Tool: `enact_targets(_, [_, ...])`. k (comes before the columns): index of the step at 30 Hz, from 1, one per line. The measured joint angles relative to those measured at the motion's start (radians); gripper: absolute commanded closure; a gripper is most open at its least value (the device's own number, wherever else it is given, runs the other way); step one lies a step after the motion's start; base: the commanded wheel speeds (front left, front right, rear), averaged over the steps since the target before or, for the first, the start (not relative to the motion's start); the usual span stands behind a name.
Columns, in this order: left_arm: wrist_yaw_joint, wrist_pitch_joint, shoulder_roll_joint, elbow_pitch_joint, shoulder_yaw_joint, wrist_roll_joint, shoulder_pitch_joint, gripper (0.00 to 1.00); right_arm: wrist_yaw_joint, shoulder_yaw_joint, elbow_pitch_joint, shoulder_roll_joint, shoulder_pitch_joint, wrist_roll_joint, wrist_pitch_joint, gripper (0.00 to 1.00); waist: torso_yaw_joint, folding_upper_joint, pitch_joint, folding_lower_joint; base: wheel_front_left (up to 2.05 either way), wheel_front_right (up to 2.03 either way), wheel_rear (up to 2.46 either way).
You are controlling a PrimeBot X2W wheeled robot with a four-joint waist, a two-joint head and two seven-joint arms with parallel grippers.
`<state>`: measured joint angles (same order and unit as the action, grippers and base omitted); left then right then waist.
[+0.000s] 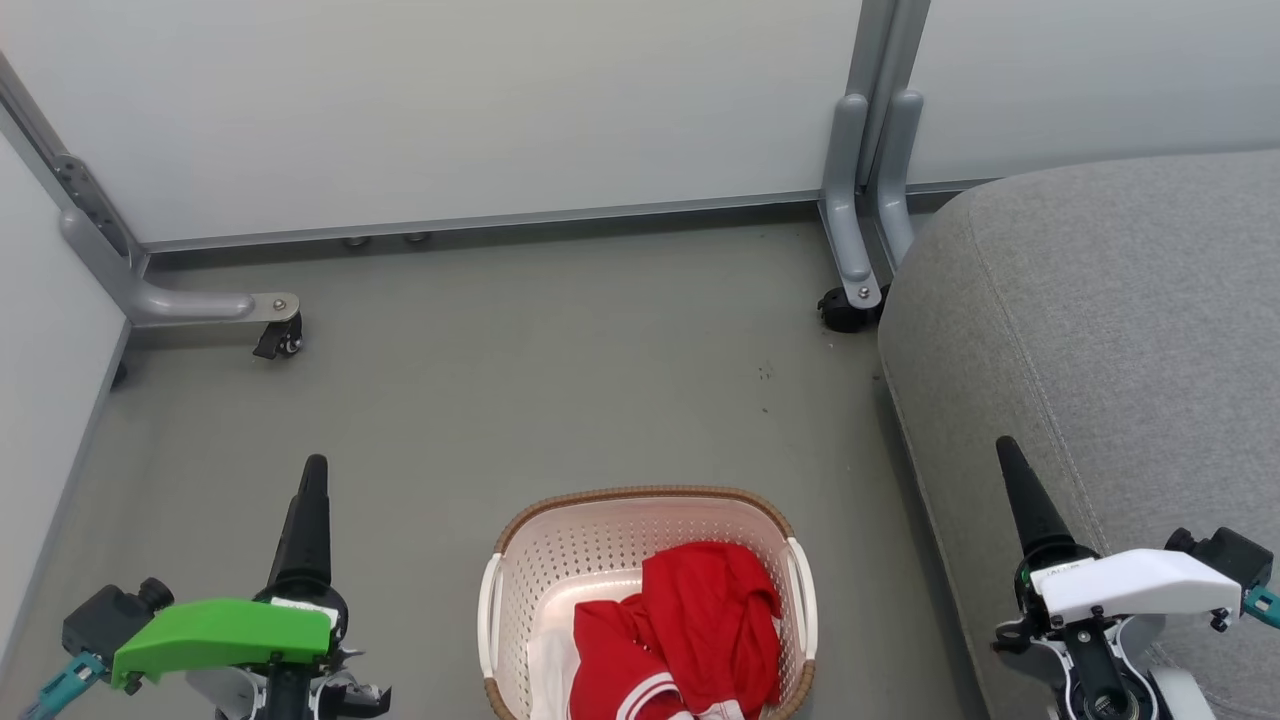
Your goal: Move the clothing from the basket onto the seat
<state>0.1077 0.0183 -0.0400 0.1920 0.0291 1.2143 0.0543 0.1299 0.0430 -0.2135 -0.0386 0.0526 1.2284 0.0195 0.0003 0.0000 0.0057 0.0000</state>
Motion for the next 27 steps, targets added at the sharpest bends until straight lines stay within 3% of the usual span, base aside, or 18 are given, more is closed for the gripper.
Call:
enact_targets(9, [-0.037, -0.036, -0.001, -0.023, -0.036, -0.163, -0.003, 0.0, 0.0, -0.039, 0.013, -0.001, -0.006, -0.154, -0.036, 0.0, 0.001, 0.0, -0.002, 0.0, 0.0, 0.0, 0.0])
enact_targets(27, [-0.064, -0.099, -0.002, -0.05, -0.093, -0.426, -0.026, 0.0, 0.0, -0.118, 0.027, -0.003, -0.008, -0.409, -0.1, 0.0, -0.004, 0.0, -0.019, 0.0, 0.0, 0.0, 0.0])
